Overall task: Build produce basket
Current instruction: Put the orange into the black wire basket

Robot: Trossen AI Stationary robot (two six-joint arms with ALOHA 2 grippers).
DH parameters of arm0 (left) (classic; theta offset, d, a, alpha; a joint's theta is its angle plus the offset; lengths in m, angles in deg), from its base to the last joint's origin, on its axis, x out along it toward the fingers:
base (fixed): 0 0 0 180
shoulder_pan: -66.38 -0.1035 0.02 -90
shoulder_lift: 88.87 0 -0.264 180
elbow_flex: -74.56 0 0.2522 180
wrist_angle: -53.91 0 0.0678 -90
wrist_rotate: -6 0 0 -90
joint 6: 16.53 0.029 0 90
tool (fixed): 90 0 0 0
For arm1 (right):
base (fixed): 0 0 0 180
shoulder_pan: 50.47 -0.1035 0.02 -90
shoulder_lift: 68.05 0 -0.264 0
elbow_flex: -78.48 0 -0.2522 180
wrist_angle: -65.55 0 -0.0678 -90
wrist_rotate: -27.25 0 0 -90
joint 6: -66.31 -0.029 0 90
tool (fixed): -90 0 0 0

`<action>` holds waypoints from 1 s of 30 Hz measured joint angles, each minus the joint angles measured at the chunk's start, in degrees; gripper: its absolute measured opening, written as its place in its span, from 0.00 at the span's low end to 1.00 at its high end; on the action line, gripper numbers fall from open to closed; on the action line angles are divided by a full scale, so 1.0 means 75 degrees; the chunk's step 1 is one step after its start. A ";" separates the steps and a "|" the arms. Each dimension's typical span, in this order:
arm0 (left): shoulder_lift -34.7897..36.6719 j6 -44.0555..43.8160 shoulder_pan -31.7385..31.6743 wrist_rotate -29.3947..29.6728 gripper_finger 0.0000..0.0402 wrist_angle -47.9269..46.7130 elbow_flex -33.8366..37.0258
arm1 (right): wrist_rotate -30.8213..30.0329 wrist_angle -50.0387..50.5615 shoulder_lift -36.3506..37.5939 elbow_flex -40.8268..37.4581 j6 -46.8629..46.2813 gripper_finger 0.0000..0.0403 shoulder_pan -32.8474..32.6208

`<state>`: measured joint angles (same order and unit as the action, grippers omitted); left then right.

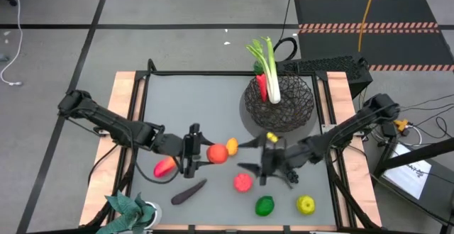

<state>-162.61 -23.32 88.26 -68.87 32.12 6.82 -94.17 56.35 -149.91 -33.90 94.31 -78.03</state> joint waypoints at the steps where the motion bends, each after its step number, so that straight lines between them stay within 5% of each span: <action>1: -0.0001 -0.0061 0.0023 -0.0010 0.72 0.0004 -0.0002 | 0.0002 0.0238 -0.0216 0.0249 0.0063 0.75 -0.0009; 11: -0.0020 -0.0357 0.0537 -0.0045 0.73 -0.0010 0.0000 | 0.0573 0.0210 -0.1608 0.1512 0.0514 0.76 0.0270; 15: -0.0023 -0.0341 0.0650 -0.0026 0.73 -0.0001 0.0000 | 0.1380 0.0168 -0.1765 0.1657 0.0170 0.79 0.0493; 30: -0.0029 -0.0824 0.0660 -0.0007 0.73 0.0049 0.0006 | 0.2235 0.0078 -0.1918 0.1658 -0.0055 0.83 0.0892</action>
<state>-162.83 -29.50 93.21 -68.93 32.49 6.86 -77.41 56.94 -164.30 -21.47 93.90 -71.34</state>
